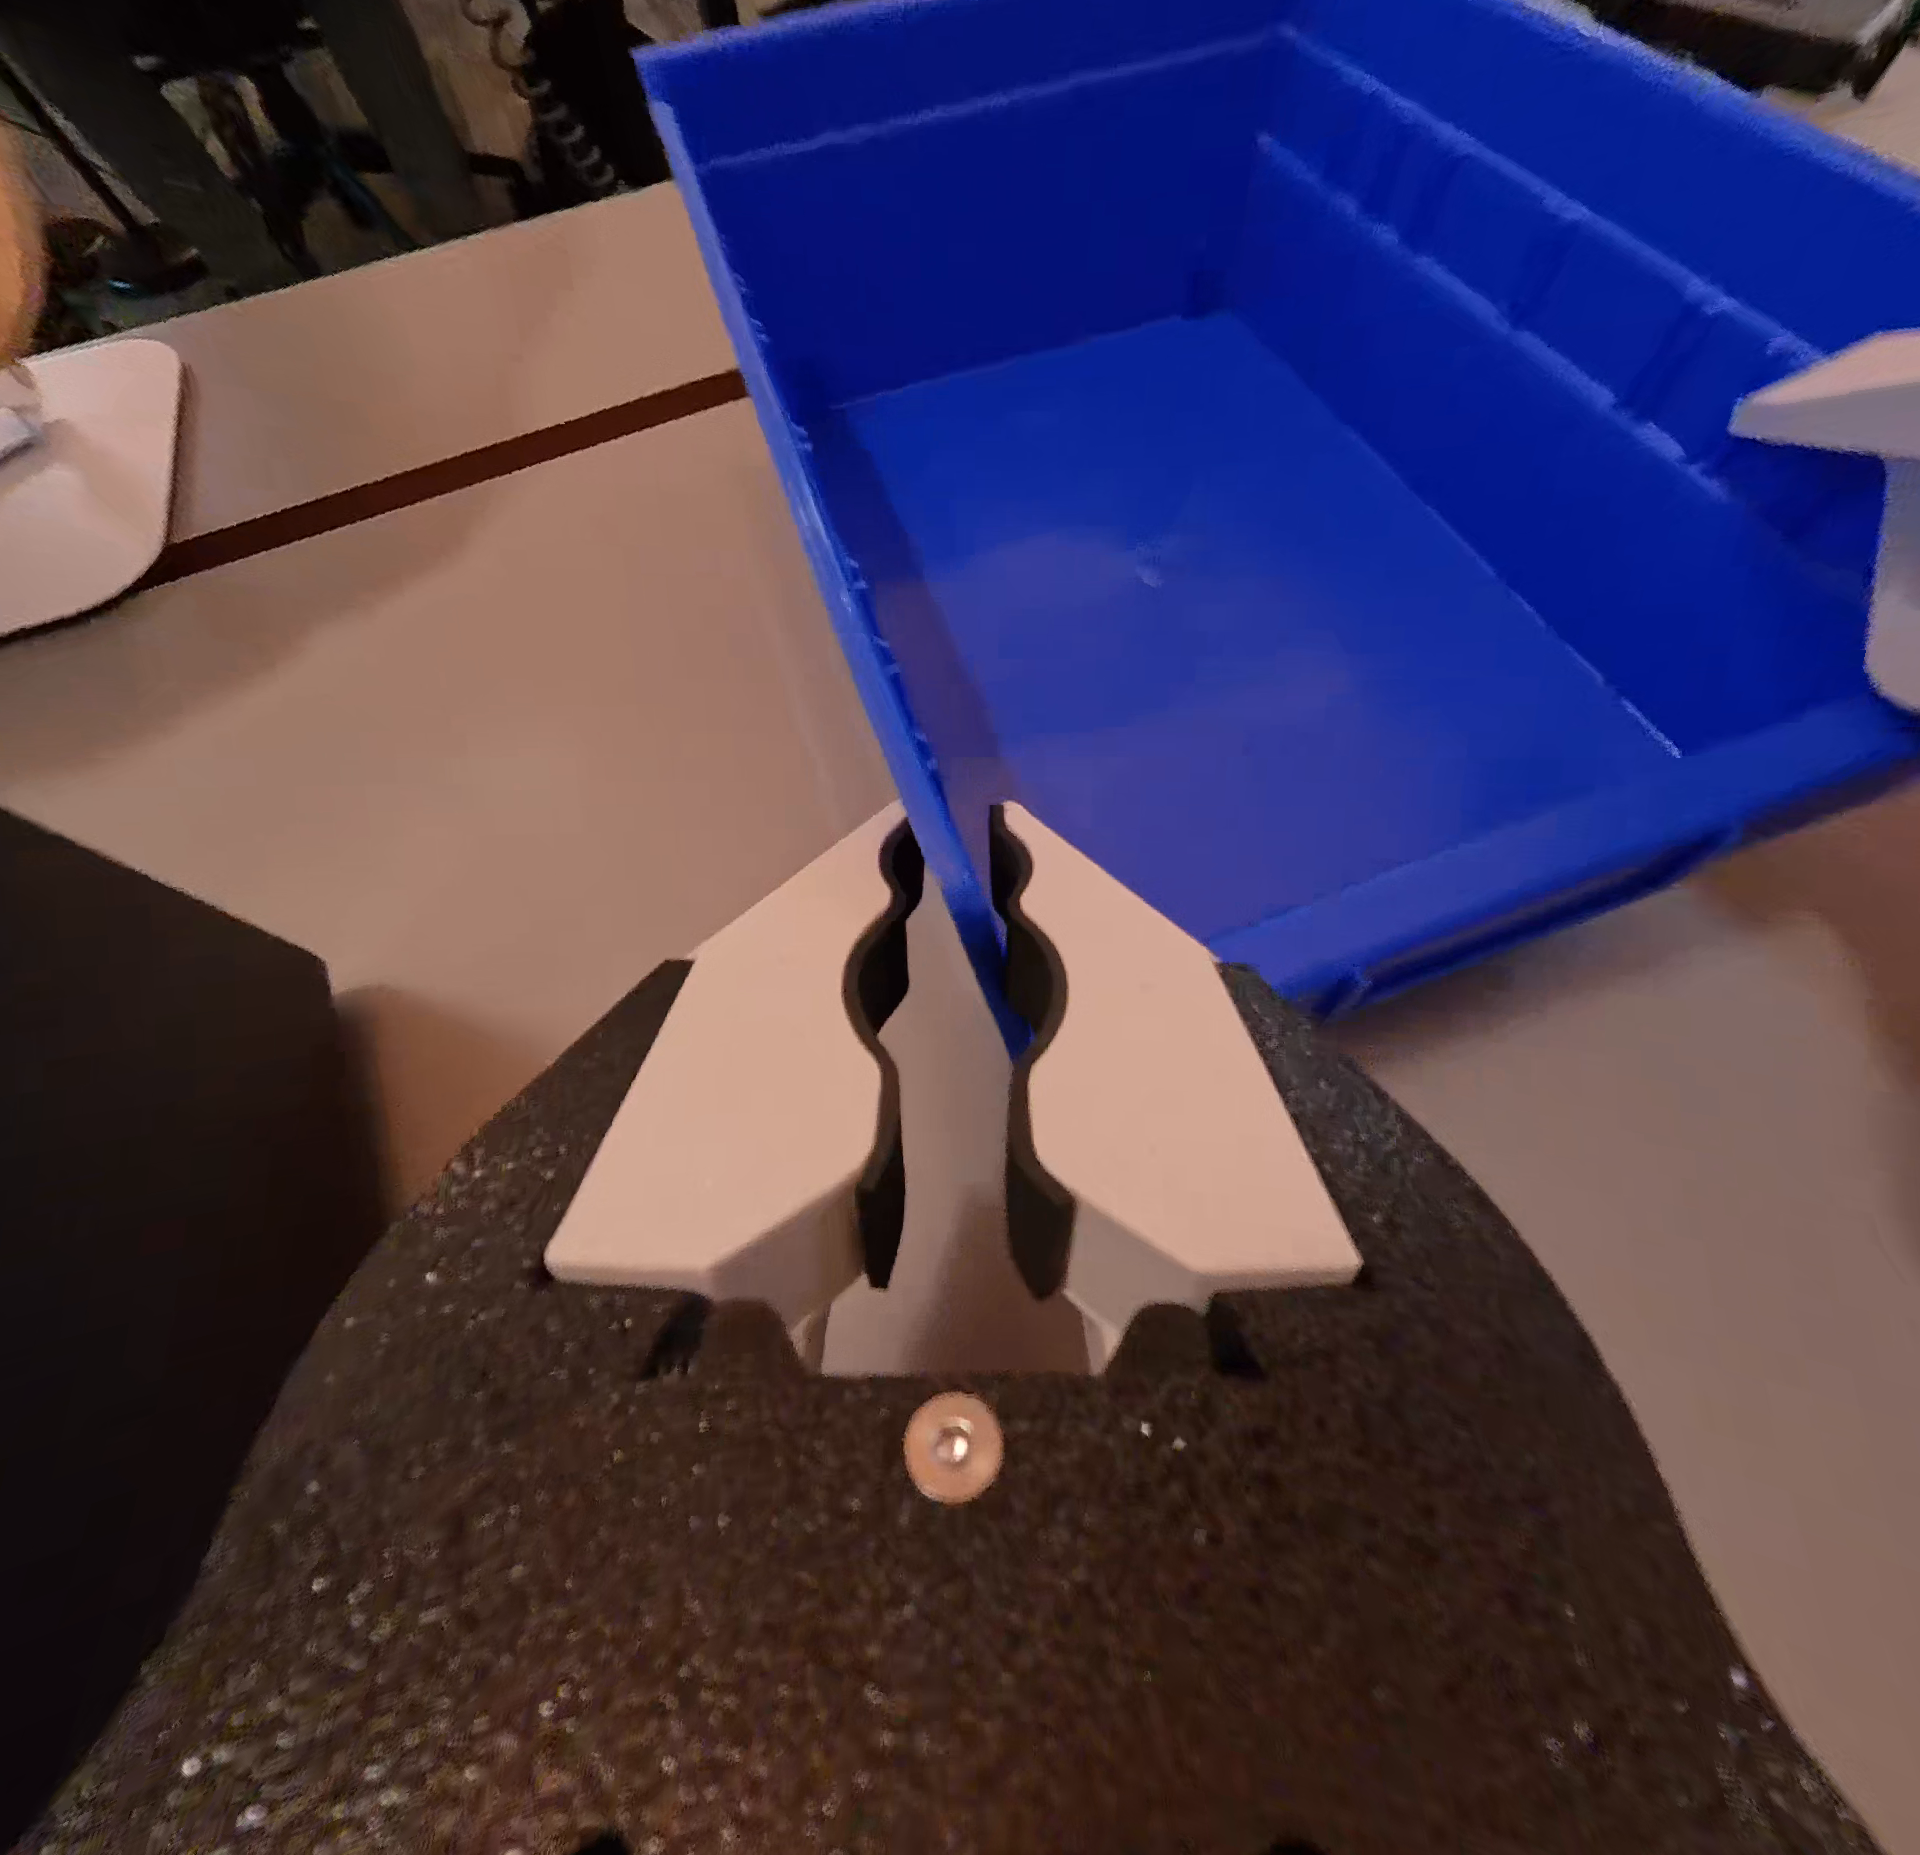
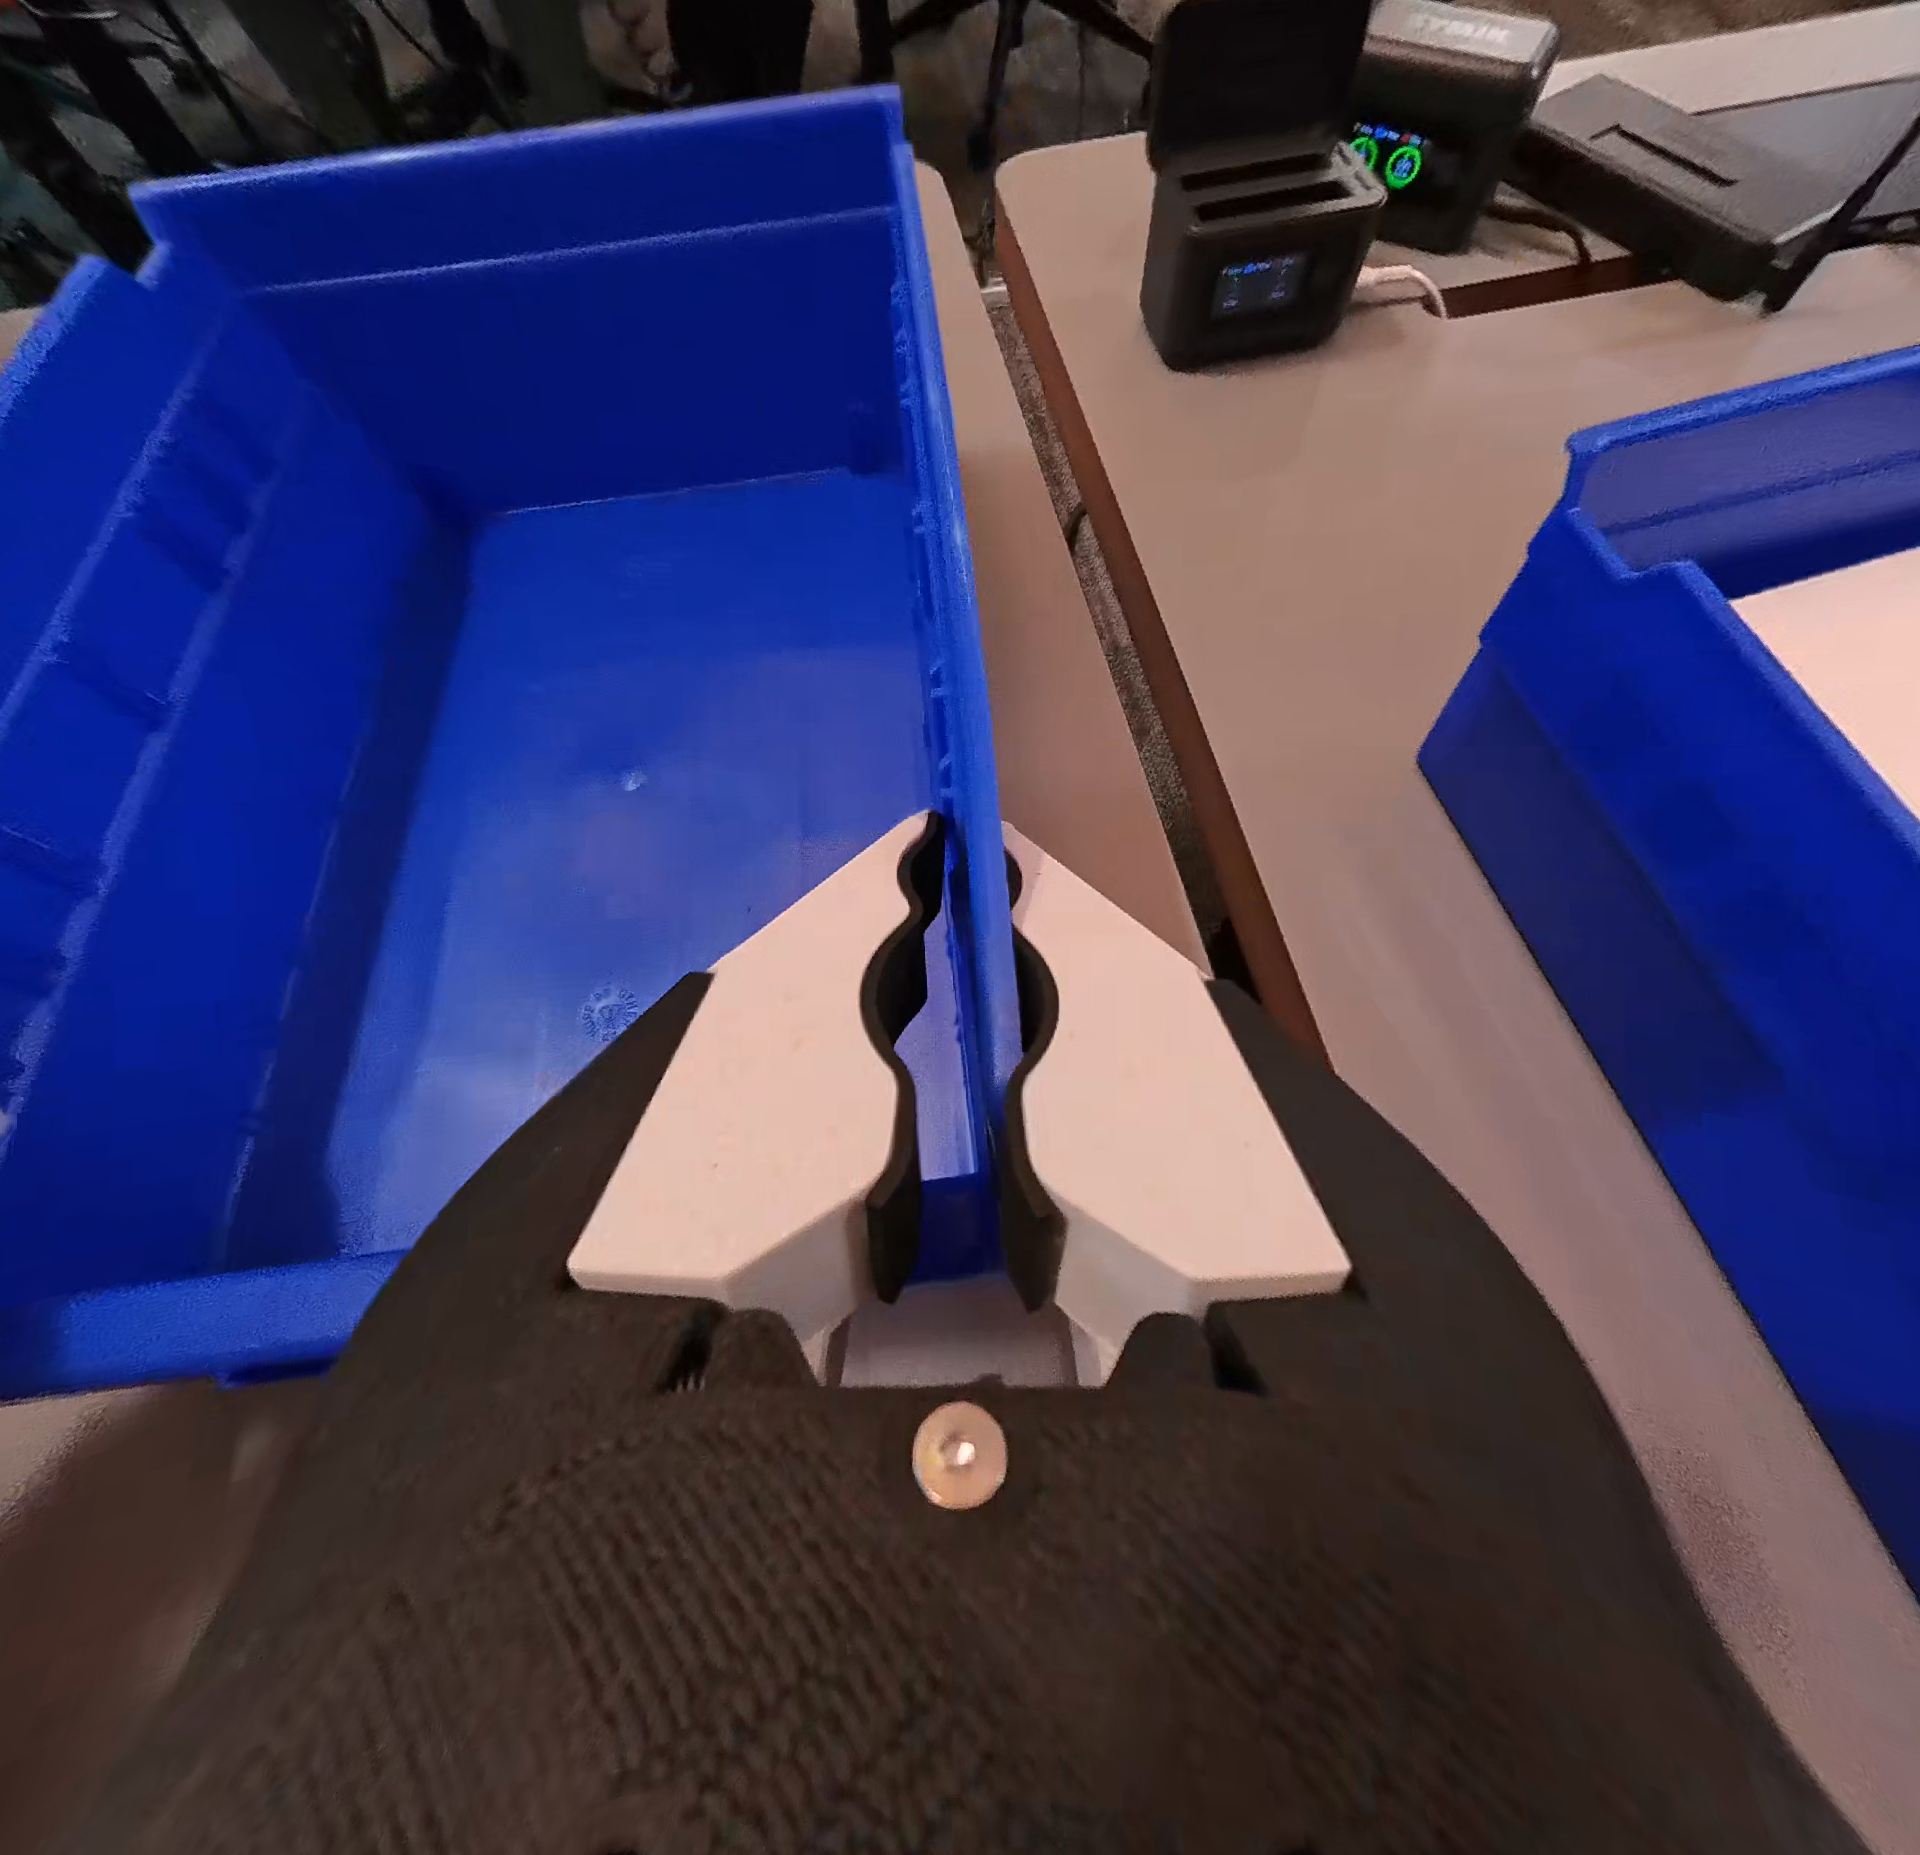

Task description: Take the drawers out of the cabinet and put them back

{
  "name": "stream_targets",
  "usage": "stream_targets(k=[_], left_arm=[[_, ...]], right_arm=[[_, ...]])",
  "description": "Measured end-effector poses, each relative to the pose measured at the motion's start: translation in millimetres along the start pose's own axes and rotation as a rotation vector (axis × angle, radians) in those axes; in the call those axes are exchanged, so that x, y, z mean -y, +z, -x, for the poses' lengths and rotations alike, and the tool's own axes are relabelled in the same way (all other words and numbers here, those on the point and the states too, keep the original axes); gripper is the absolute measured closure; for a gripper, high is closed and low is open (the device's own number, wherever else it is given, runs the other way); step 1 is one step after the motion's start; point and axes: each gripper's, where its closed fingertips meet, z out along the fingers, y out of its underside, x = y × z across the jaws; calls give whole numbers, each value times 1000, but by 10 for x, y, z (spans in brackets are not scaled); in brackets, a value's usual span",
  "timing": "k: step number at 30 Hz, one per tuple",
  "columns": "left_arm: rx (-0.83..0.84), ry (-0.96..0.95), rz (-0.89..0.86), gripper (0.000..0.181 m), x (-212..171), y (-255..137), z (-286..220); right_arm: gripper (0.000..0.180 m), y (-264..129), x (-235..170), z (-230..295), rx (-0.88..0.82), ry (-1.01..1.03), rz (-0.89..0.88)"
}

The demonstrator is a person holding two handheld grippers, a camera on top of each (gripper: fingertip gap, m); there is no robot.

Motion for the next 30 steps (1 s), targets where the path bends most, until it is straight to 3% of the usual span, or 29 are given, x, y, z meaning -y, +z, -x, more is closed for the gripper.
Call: stream_targets(k=[3, 6, 7, 8, 10, 11, 16, 18, 20, 25, 28, 30], left_arm=[[-41, 52, -3, 169, 22, -41, -55], [-67, 109, -98, 132, 278, -330, -103], [-115, 133, -116, 133, 343, -480, -178], [-194, 155, -120, 132, 374, -665, -286], [-366, 186, -122, 130, 378, -1133, -453], [-445, 204, -119, 129, 341, -1390, -479], [-628, 172, -88, 123, -109, -2571, 44], [-568, 203, -125, 122, -335, -2887, 460], [-421, 234, -140, 122, -596, -3075, 992], [-60, 58, -121, 112, -1236, -3348, 2225], [-23, -11, 35, 95, -1759, -3300, 2354], [-34, -33, 108, 94, -2039, -3239, 2270]], right_arm=[[176, 158, -19, -44, 41, -12, 14], [175, 220, 33, -74, 57, -15, -12], [173, 224, 39, -91, 45, -22, -16], [166, 219, 56, -110, 26, -32, -25], [122, 164, 108, -151, -12, -76, -44], [110, 106, 106, -182, -33, -108, -31], [94, -560, 329, -382, -207, -266, -164], [79, -885, 415, -401, -252, -274, -236], [79, -1185, 358, -308, -241, -228, -254], [79, -1798, 36, 519, -10, -120, -349], [78, -2051, -198, 1145, 140, -81, -386], [78, -2176, -351, 1527, 221, -98, -383]])
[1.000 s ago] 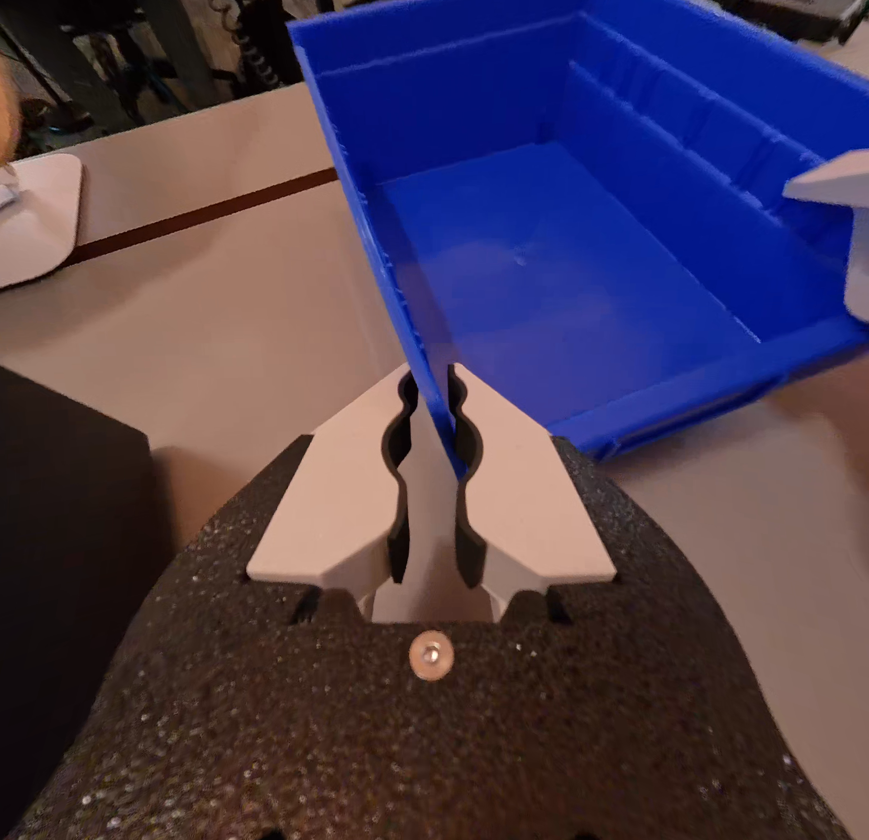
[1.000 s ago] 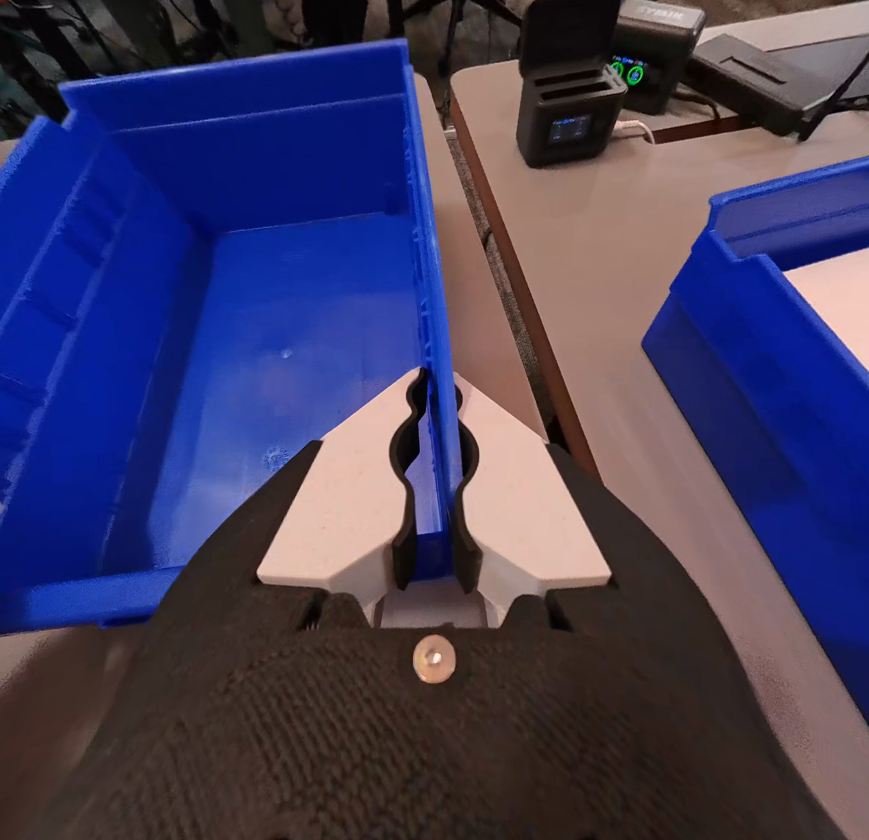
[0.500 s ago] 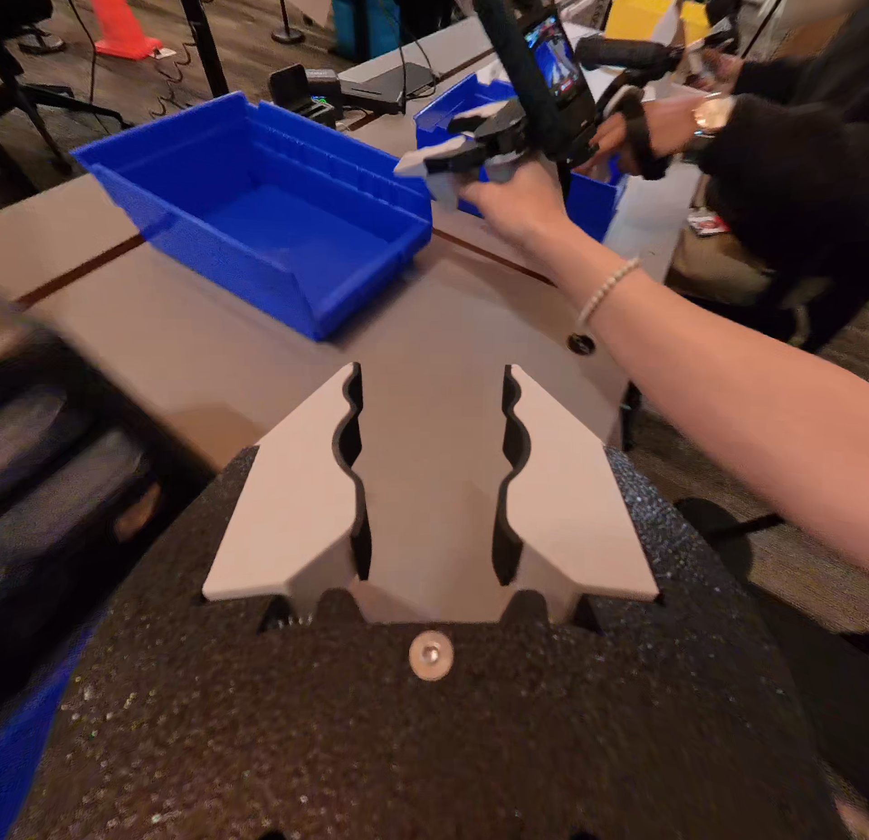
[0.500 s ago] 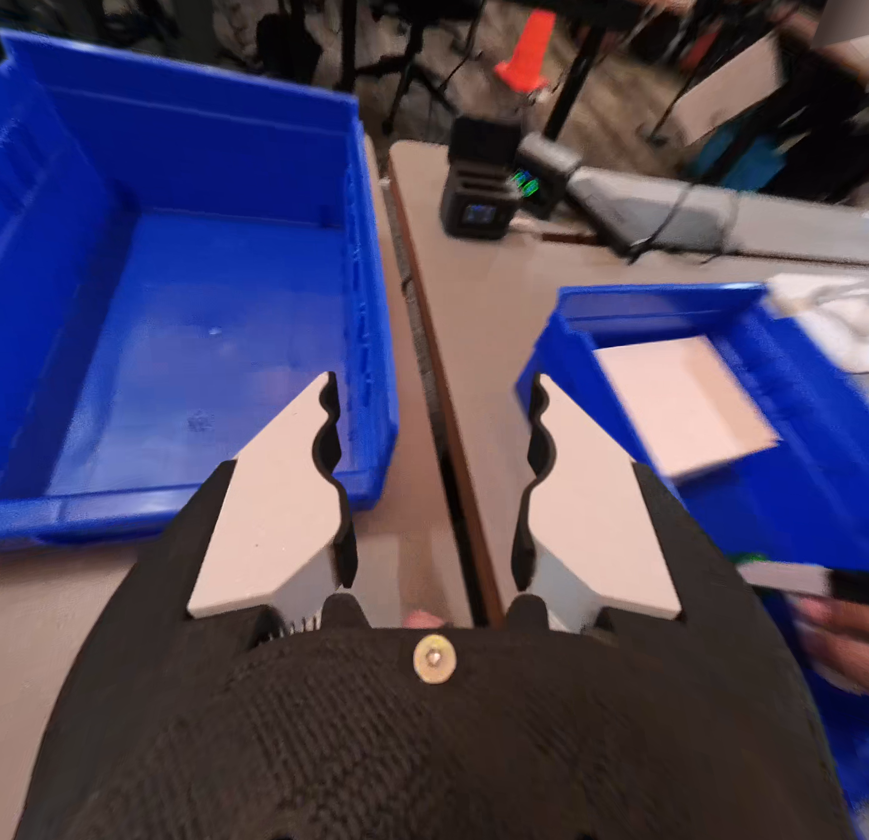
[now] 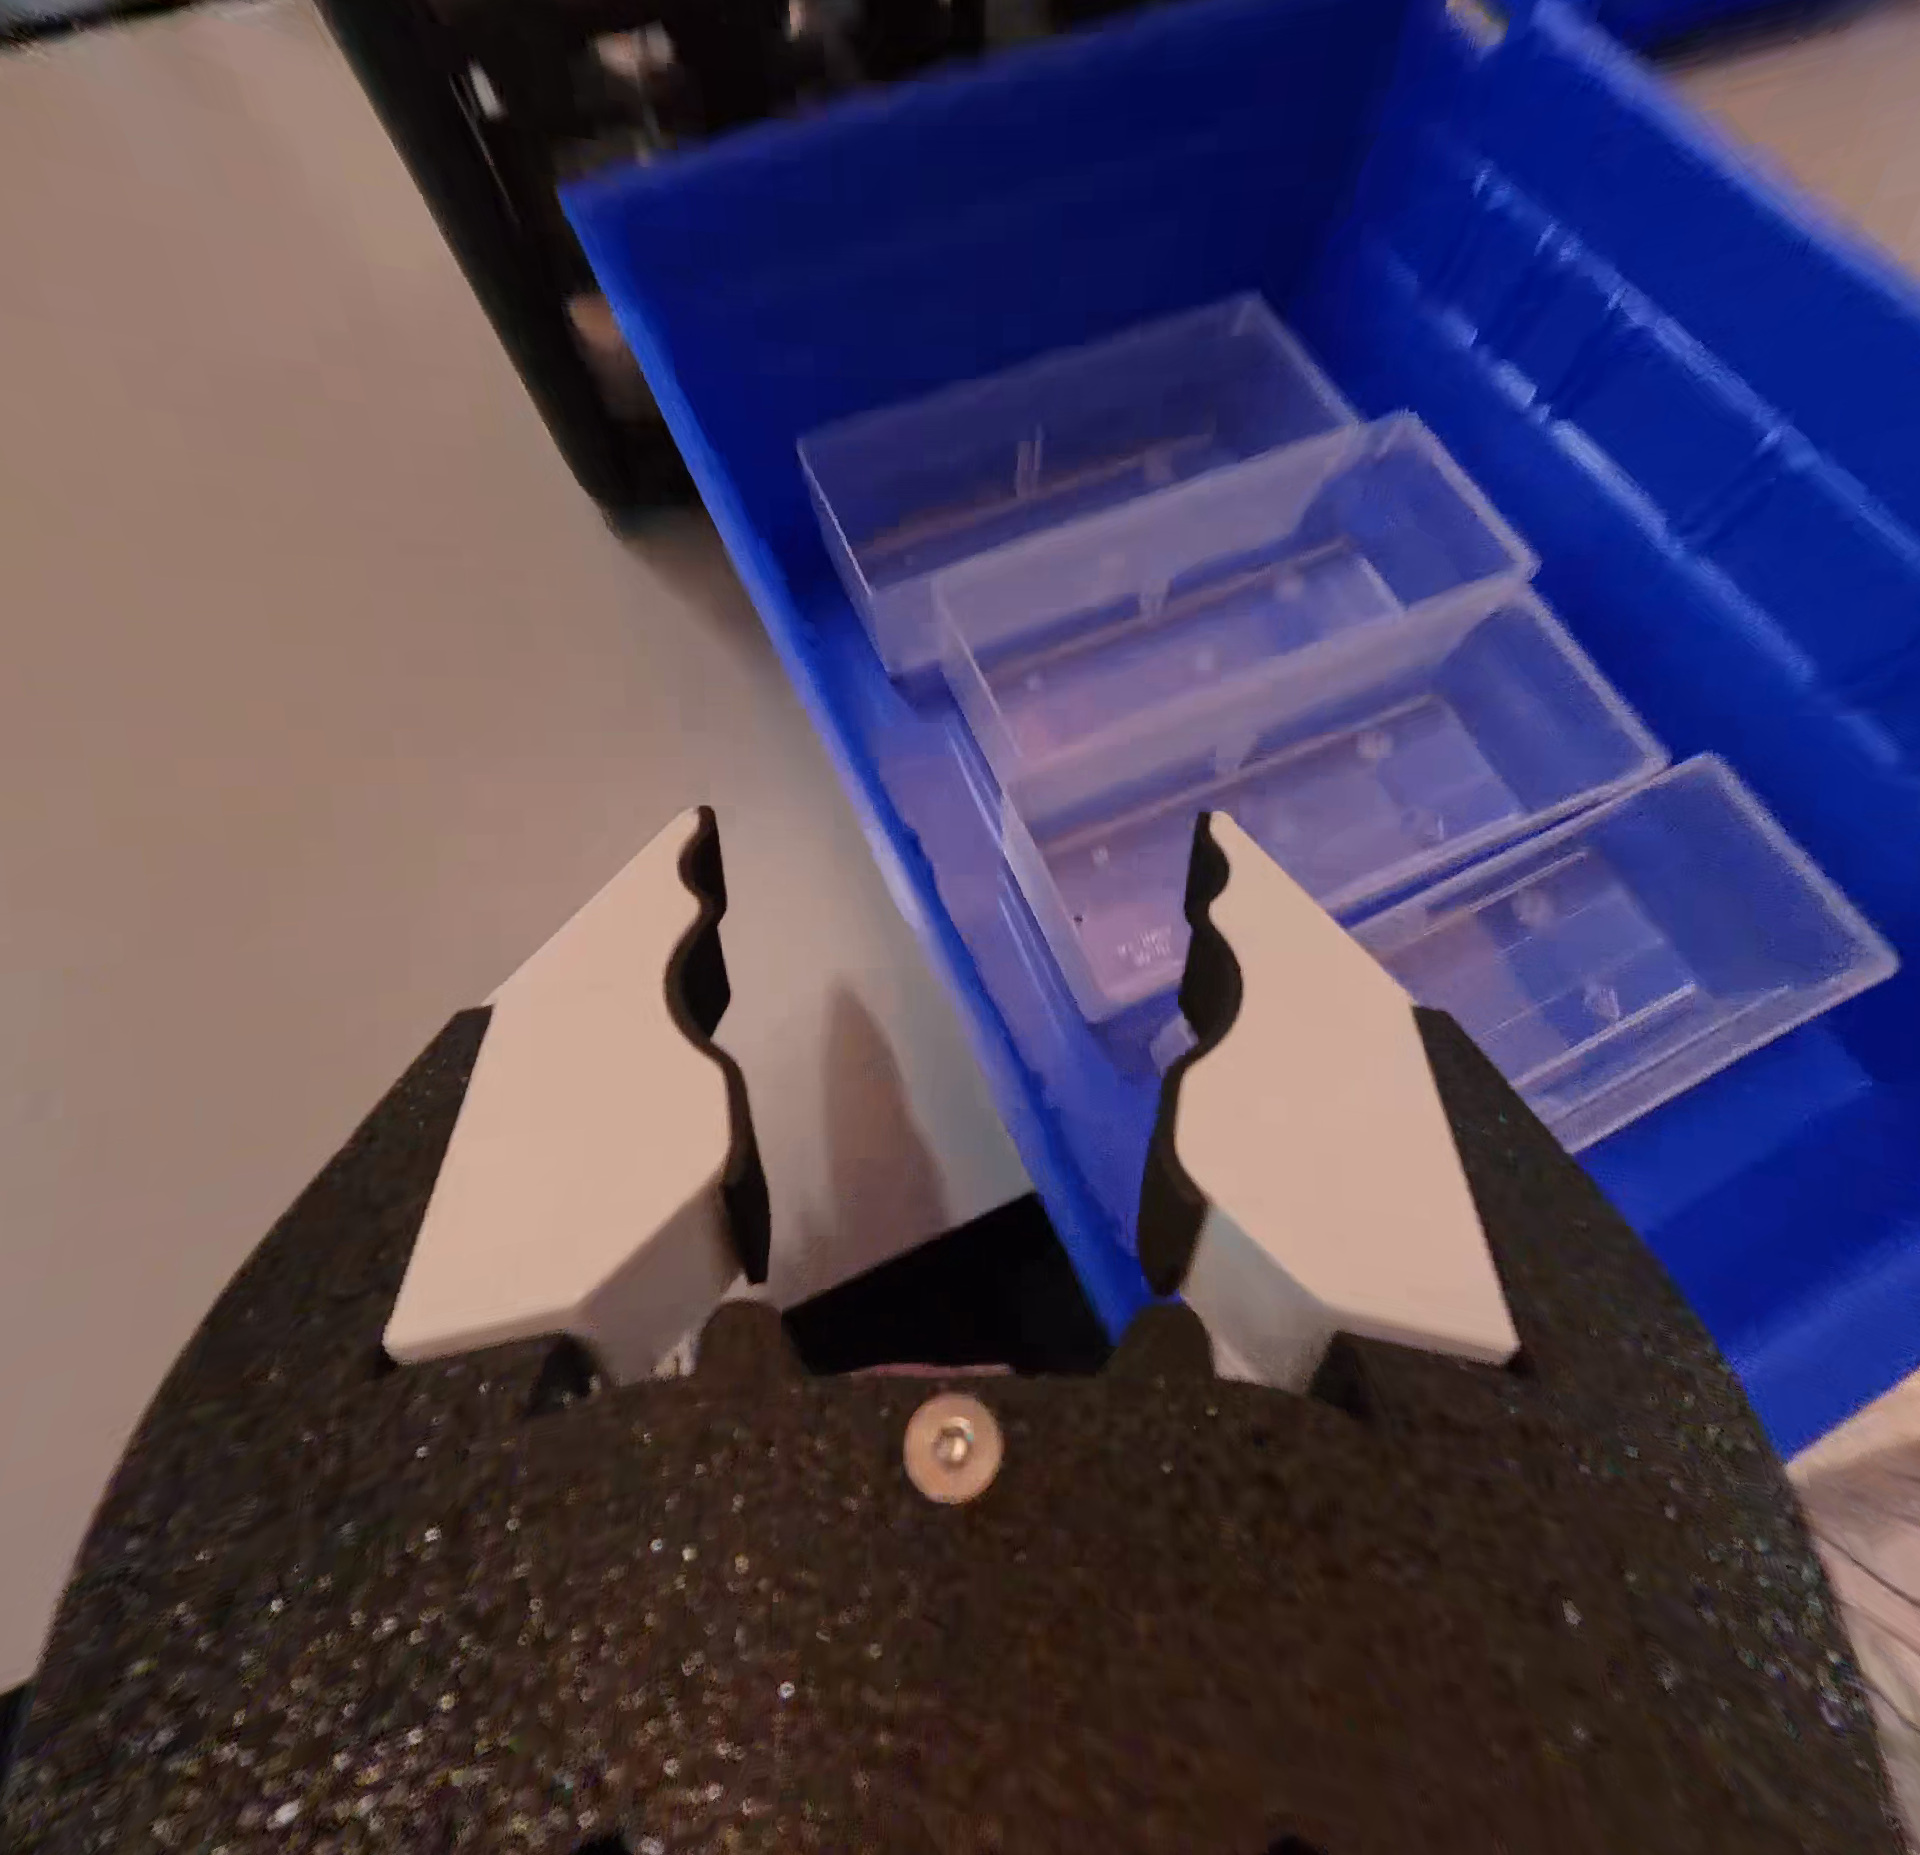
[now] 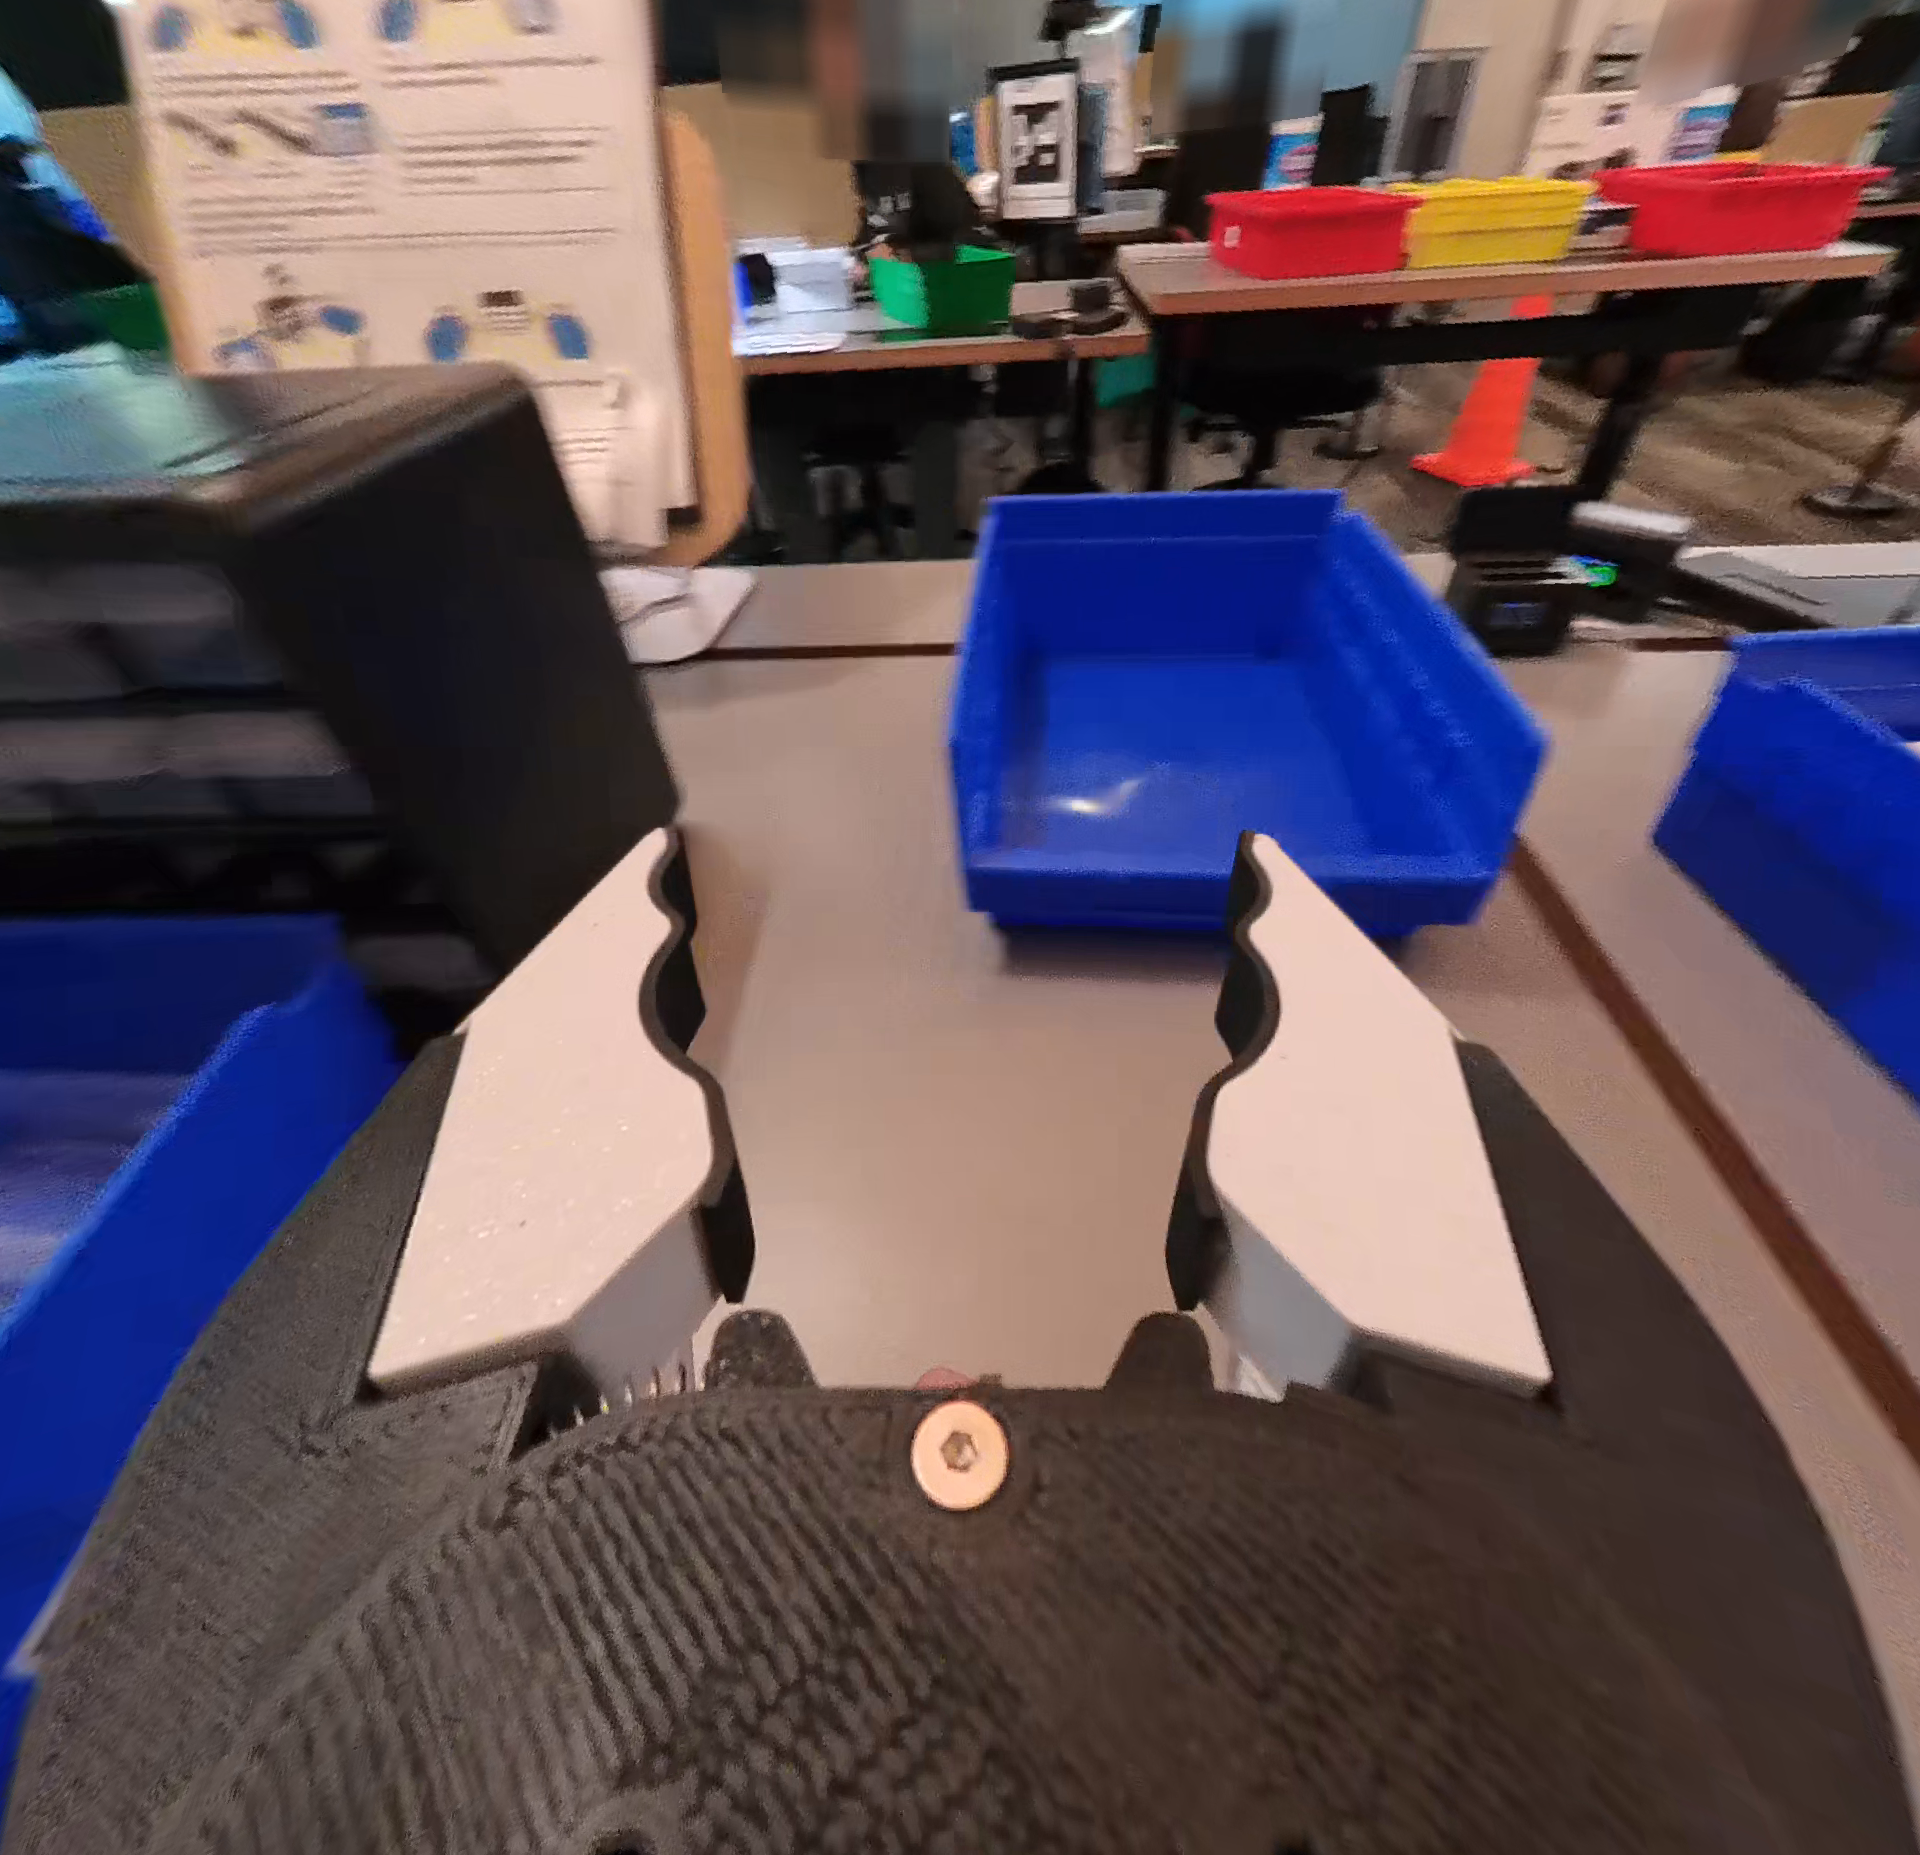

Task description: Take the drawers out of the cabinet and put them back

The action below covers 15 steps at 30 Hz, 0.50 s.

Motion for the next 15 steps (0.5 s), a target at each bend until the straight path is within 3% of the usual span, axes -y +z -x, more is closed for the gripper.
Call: stream_targets(k=[1, 4, 6, 10, 13, 15], left_arm=[[4, -5, 11, 87, -89, 38, -27], [-54, 9, 40, 120, -184, 56, -157], [-23, 81, 100, 130, -226, 43, -124], [35, 153, 168, 156, -267, -8, 75], [-6, 139, 219, 176, -343, -156, 398], [-84, 125, 238, 178, -423, -307, 621]], right_arm=[[78, -31, -33, 161, 25, -10, 4], [79, -77, -71, 505, 83, -77, 27], [78, -100, -84, 616, 84, -105, 46], [79, -95, -12, 829, 128, -125, 18], [80, -89, -14, 906, 160, -145, 25], [79, -100, -22, 871, 151, -140, 26]])
